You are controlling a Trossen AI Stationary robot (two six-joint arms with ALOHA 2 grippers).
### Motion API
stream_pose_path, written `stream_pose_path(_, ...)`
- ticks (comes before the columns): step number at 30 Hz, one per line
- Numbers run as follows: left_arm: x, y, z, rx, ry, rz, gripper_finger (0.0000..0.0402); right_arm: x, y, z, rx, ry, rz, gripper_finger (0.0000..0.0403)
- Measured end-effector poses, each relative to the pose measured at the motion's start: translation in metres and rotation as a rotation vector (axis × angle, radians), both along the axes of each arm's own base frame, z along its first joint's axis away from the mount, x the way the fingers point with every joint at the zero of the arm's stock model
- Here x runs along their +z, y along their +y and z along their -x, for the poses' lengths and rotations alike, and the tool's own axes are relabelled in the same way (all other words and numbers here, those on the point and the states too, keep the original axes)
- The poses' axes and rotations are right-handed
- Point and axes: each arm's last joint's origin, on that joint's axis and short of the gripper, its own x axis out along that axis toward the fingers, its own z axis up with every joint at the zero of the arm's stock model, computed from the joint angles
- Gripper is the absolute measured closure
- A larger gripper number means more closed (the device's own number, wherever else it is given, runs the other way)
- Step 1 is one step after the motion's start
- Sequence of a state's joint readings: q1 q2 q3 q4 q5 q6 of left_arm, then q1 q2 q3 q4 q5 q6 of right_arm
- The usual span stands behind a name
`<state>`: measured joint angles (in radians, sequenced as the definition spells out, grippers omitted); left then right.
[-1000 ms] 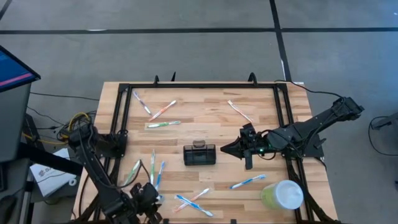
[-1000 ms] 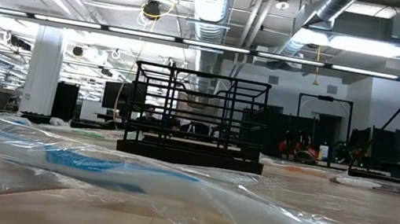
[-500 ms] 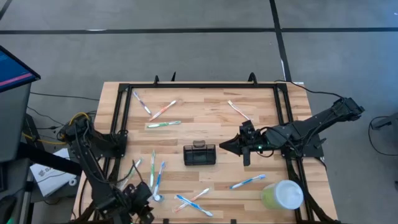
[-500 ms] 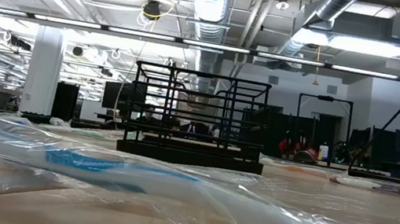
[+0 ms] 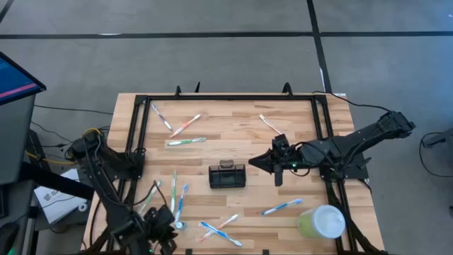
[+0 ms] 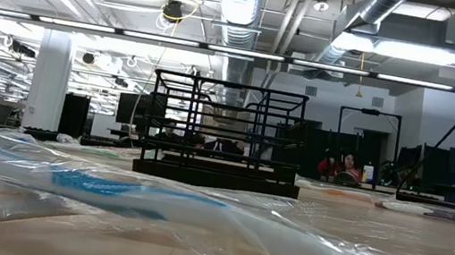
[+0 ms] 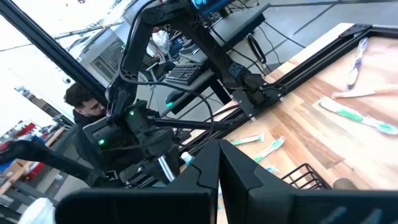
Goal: Pick & Place toothbrushing station
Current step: Put the right mouthwash into the middle section of the mesh organizer
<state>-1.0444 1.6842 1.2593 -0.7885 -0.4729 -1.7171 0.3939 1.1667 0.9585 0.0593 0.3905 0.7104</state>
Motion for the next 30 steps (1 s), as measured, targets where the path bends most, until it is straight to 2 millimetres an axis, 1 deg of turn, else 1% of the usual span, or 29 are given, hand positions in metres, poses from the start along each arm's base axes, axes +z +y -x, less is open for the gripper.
stream_pose_path(3,-0.006,-0.007,-0.002,-0.029,0.015,0.029,0.0319,0.0,-0.003,-0.001,-0.01,0.003,0.012,0.0403)
stream_pose_path(7,-0.013,-0.016,0.001,-0.067,0.068,0.081,0.0322,-0.001,-0.006,-0.002,-0.024,0.008,0.014,0.0403)
stream_pose_path(14,-0.014,-0.017,0.001,-0.048,0.031,0.058,0.032,-0.001,-0.014,-0.004,-0.053,0.006,0.014,0.0403)
stream_pose_path(18,-0.028,-0.018,-0.001,-0.034,0.046,-0.01,0.0321,-0.001,-0.017,-0.005,-0.066,0.007,0.015,0.0403)
stream_pose_path(22,-0.041,-0.022,-0.002,-0.036,0.093,-0.018,0.0316,-0.001,-0.019,-0.006,-0.074,0.006,0.015,0.0403)
stream_pose_path(27,-0.039,-0.023,0.001,-0.039,0.095,-0.008,0.0299,0.0,-0.019,-0.006,-0.05,0.005,0.01,0.0403)
stream_pose_path(30,-0.037,-0.022,0.0,-0.005,0.052,-0.024,0.0291,0.0,-0.019,-0.006,-0.05,0.005,0.009,0.0403)
